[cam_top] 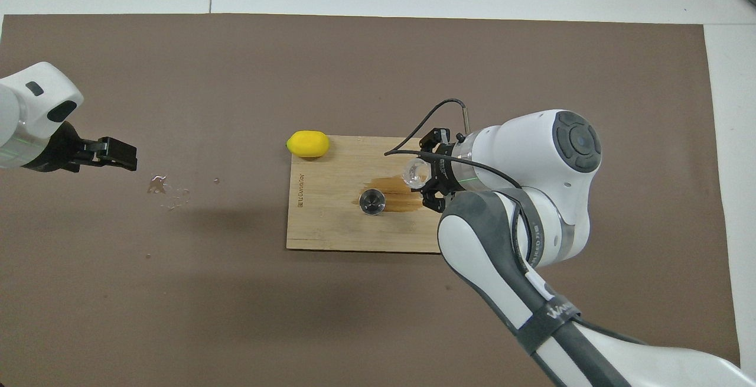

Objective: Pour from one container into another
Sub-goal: 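Carry the glass cup with the right gripper over the metal cup, then tilt the glass cup with the right gripper to pour into the metal cup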

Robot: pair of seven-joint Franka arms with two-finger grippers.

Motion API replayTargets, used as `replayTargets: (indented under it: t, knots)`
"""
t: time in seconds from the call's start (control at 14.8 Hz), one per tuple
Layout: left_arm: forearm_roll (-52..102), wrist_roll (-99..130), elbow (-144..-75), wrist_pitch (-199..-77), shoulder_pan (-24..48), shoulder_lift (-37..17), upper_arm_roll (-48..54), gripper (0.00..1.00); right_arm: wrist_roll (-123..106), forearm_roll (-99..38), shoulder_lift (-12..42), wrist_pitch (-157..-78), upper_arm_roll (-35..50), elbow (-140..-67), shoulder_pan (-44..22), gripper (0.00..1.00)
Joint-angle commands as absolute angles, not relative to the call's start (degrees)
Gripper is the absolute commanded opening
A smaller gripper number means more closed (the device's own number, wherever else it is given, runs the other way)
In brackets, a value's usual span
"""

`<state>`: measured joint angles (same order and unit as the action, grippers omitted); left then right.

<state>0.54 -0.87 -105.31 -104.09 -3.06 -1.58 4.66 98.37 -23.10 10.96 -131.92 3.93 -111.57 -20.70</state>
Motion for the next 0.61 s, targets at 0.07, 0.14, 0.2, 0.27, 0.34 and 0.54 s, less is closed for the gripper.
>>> replayTargets:
  t: [0.07,0.14,0.2,0.27,0.34,0.54]
  knots:
    - [-0.7,0.18,-105.82,-104.15,-1.85,-1.14,3.87,1.0,104.05,-17.59,10.81,-132.36,3.87,-111.01,-23.47,0.0]
    - [-0.7,0.18,-105.82,-104.15,-1.85,-1.06,3.87,1.0,105.19,-15.92,10.81,-132.36,3.95,-110.83,-23.64,0.0]
    - [-0.7,0.26,-105.3,-103.37,-1.93,-1.14,3.78,1.0,106.6,-14.17,10.81,-132.45,4.04,-110.74,-24.16,0.0]
    - [-0.7,0.26,-105.12,-102.66,-2.02,-1.06,3.78,1.0,107.57,-12.93,10.81,-132.45,4.04,-110.74,-24.87,0.0]
    - [-0.7,0.35,-105.2,-102.13,-1.93,-0.79,3.78,1.0,108.36,-11.88,10.81,-132.54,4.04,-110.74,-25.22,0.0]
    - [-0.7,0.35,-106.52,-99.86,-1.58,0.79,3.87,1.0,109.68,-9.76,10.81,-132.54,3.96,-110.74,-26.19,0.0]
